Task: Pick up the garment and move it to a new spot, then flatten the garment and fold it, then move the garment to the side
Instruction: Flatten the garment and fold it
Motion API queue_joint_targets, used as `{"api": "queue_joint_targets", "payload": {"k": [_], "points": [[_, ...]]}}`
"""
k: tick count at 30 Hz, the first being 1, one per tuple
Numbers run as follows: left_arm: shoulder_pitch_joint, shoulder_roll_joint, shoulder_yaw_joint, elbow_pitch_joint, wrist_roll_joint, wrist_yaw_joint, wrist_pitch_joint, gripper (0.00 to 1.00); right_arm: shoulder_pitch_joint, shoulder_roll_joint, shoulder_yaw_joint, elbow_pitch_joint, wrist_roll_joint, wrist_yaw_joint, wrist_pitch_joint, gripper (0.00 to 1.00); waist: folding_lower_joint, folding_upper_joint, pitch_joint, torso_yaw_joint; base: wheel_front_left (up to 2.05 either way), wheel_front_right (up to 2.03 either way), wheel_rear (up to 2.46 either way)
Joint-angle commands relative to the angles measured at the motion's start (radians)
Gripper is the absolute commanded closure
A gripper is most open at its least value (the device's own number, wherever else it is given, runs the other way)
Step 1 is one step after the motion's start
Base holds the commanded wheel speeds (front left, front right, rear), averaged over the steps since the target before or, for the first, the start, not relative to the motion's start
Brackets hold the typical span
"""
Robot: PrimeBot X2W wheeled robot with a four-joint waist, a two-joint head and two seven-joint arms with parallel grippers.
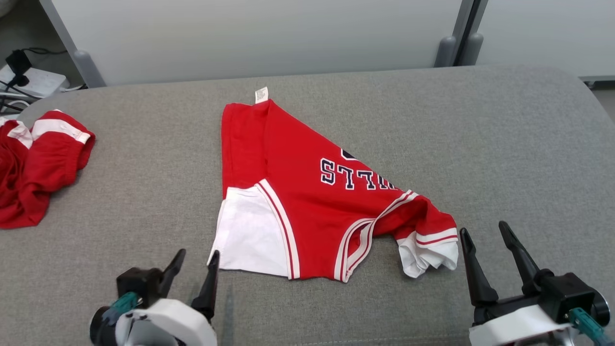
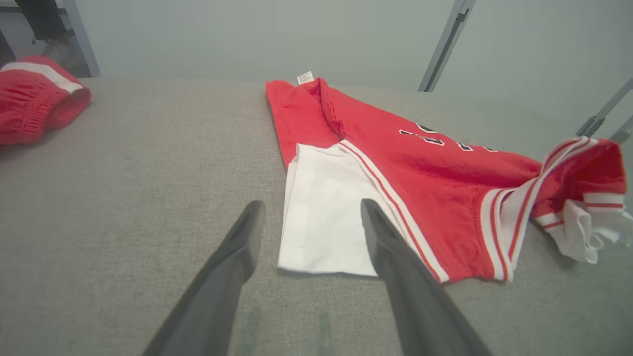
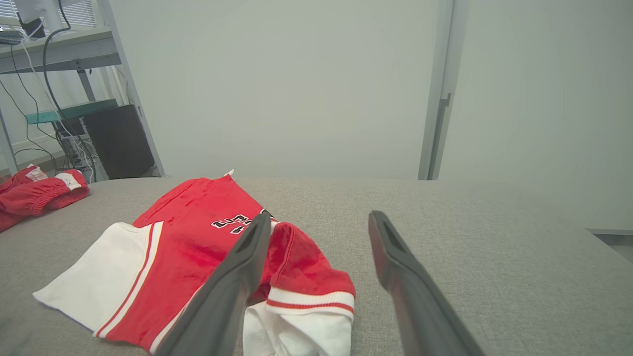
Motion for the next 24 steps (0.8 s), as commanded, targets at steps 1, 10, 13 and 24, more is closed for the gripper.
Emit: {"api": "queue_joint_targets", "payload": {"k": [1, 10, 13, 24], "points": [[-0.065, 0.011, 0.029, -0.007, -0.001, -0.01, 0.007, 0.0, -0.044, -0.011, 0.022, -0.028, -0.012, 0.007, -0.011, 0.0, 0.0001, 0.0, 0.014, -0.007, 0.0, 0.0, 0.0], [-0.193, -0.033, -0.002, 0.218, -0.062, -0.069, 0.131, 0.0, -0.078, -0.011, 0.027, -0.032, -0.015, 0.007, -0.011, 0.0, 0.0001, 0.0, 0.085, -0.045, 0.0, 0.0, 0.0], [-0.217, -0.04, 0.0, 0.276, -0.069, -0.074, 0.132, 0.0, -0.08, -0.009, 0.021, -0.032, -0.016, 0.007, -0.011, 0.0, 0.0001, 0.0, 0.092, -0.051, 0.0, 0.0, 0.0], [-0.278, -0.083, -0.008, 0.429, -0.081, -0.098, 0.104, 0.75, -0.09, -0.004, 0.022, -0.026, -0.015, 0.007, -0.011, 0.0, 0.0001, 0.0, 0.091, -0.066, 0.0, 0.0, 0.0]]}}
